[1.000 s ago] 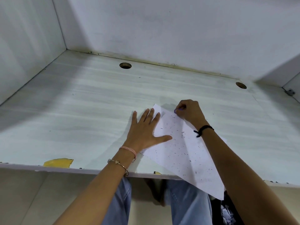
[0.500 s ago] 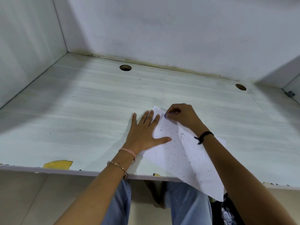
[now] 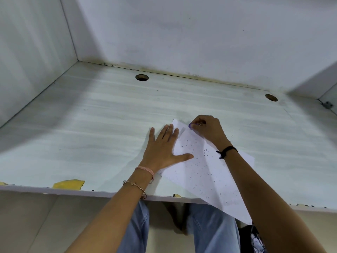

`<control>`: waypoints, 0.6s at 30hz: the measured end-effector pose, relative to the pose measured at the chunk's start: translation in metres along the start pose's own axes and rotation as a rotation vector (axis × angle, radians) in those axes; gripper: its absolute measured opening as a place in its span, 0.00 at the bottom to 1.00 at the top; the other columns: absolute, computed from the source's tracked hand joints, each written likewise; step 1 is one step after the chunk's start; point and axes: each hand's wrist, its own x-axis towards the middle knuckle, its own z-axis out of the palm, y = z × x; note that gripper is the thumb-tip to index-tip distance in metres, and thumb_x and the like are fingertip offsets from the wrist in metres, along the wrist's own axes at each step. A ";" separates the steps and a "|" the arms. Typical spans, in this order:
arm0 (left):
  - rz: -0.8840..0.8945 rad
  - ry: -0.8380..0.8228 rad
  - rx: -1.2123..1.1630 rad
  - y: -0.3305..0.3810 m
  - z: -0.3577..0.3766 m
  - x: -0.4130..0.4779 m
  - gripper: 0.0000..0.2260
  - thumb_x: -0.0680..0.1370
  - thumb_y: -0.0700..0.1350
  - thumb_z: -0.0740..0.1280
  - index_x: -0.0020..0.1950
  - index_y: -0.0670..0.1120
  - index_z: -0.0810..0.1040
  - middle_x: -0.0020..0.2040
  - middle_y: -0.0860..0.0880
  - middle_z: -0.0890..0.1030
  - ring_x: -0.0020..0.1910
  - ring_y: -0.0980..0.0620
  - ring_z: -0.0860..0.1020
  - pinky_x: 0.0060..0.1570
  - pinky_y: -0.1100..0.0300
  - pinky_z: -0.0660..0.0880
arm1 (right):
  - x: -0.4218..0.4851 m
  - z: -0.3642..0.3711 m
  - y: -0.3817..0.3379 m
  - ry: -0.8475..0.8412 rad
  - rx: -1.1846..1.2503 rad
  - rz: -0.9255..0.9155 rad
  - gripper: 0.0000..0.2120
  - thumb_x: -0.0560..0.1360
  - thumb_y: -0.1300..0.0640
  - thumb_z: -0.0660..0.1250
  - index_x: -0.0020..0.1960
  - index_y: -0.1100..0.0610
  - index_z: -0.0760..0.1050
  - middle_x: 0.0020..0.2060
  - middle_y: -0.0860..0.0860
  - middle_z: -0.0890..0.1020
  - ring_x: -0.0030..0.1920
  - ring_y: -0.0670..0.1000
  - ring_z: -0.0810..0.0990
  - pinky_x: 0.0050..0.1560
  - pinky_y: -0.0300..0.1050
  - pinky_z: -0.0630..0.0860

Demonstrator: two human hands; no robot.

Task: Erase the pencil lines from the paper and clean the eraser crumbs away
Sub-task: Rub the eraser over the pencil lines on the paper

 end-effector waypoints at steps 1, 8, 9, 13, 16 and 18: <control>-0.010 -0.006 -0.019 0.000 0.000 0.001 0.47 0.72 0.76 0.49 0.81 0.48 0.43 0.81 0.50 0.42 0.79 0.54 0.39 0.74 0.41 0.33 | -0.010 0.001 -0.001 0.015 0.048 -0.009 0.02 0.71 0.60 0.71 0.42 0.59 0.81 0.37 0.50 0.83 0.35 0.43 0.78 0.32 0.27 0.71; -0.129 0.034 -0.819 -0.001 -0.031 -0.013 0.22 0.84 0.43 0.52 0.79 0.50 0.56 0.74 0.58 0.61 0.72 0.60 0.55 0.73 0.60 0.45 | -0.059 0.027 -0.007 -0.128 0.157 -0.062 0.02 0.75 0.60 0.68 0.44 0.58 0.79 0.40 0.48 0.83 0.36 0.39 0.77 0.39 0.26 0.70; -0.120 0.039 -0.888 -0.004 -0.033 -0.016 0.21 0.84 0.44 0.53 0.78 0.50 0.59 0.74 0.56 0.63 0.73 0.58 0.57 0.72 0.61 0.48 | -0.059 0.028 -0.007 -0.113 0.148 -0.060 0.03 0.75 0.59 0.68 0.44 0.58 0.79 0.41 0.50 0.83 0.37 0.41 0.77 0.38 0.26 0.70; -0.011 0.033 -0.509 -0.022 -0.023 -0.029 0.22 0.82 0.49 0.57 0.77 0.48 0.63 0.77 0.50 0.63 0.77 0.54 0.58 0.75 0.55 0.41 | -0.051 0.022 -0.007 -0.082 0.117 -0.020 0.03 0.75 0.58 0.68 0.44 0.58 0.78 0.45 0.55 0.83 0.46 0.54 0.79 0.44 0.36 0.71; 0.031 -0.053 -0.175 -0.030 -0.016 -0.041 0.33 0.80 0.65 0.51 0.81 0.49 0.52 0.81 0.52 0.50 0.79 0.57 0.45 0.75 0.49 0.35 | -0.048 0.020 -0.009 -0.079 0.075 -0.026 0.02 0.75 0.59 0.67 0.44 0.57 0.77 0.44 0.53 0.82 0.46 0.54 0.79 0.41 0.34 0.70; -0.003 -0.071 -0.034 -0.030 -0.014 -0.046 0.45 0.70 0.75 0.41 0.81 0.51 0.45 0.81 0.54 0.44 0.78 0.58 0.40 0.74 0.43 0.34 | -0.052 0.023 -0.014 -0.092 0.059 -0.057 0.02 0.74 0.60 0.67 0.44 0.56 0.78 0.43 0.50 0.81 0.44 0.53 0.79 0.41 0.33 0.70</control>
